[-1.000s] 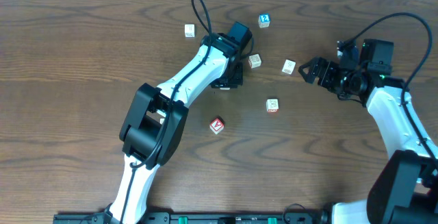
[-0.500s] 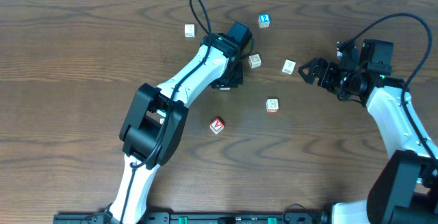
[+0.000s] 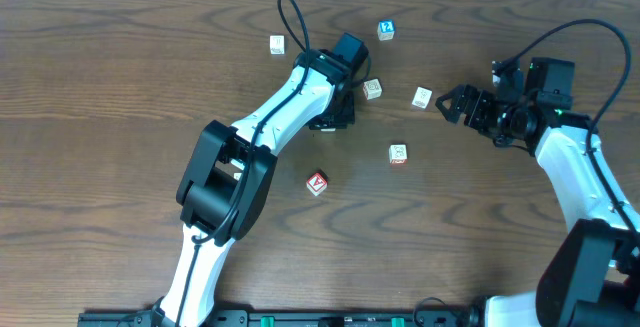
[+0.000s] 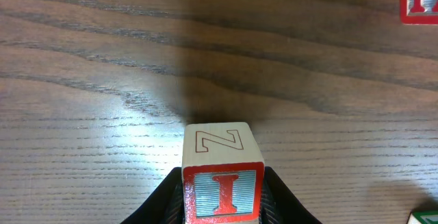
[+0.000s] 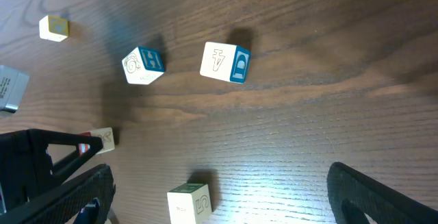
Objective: Spell out Ai2
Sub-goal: 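Lower the 'I' block onto the table and open the left gripper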
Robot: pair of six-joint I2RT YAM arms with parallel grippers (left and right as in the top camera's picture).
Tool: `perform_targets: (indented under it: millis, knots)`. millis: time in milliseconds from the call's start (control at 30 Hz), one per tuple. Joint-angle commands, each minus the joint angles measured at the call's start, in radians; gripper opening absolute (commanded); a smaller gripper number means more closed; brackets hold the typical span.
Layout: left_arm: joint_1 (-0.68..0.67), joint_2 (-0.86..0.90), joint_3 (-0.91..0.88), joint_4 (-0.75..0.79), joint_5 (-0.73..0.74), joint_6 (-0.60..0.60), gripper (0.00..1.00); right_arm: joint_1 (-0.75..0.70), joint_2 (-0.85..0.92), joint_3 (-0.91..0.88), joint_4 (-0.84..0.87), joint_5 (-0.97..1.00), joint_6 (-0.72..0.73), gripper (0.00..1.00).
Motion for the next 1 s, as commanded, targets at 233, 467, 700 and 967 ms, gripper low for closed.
perform_targets:
  millis: [233, 467, 700, 967]
  knots:
    - [0.001, 0.018, -0.001, 0.006, -0.013, -0.008, 0.06, -0.007, 0.004, 0.022, -0.002, -0.007, -0.014, 0.99]
    - [0.001, 0.018, -0.002, 0.005, 0.005, -0.008, 0.06, -0.007, 0.004, 0.022, -0.001, -0.007, -0.014, 0.99]
    - [0.001, 0.019, -0.003, 0.006, 0.004, -0.008, 0.06, -0.007, 0.004, 0.022, -0.001, -0.008, -0.014, 0.99]
    - [0.002, 0.051, -0.003, 0.002, 0.016, -0.008, 0.06, -0.007, 0.004, 0.022, -0.001, -0.008, -0.014, 0.99]
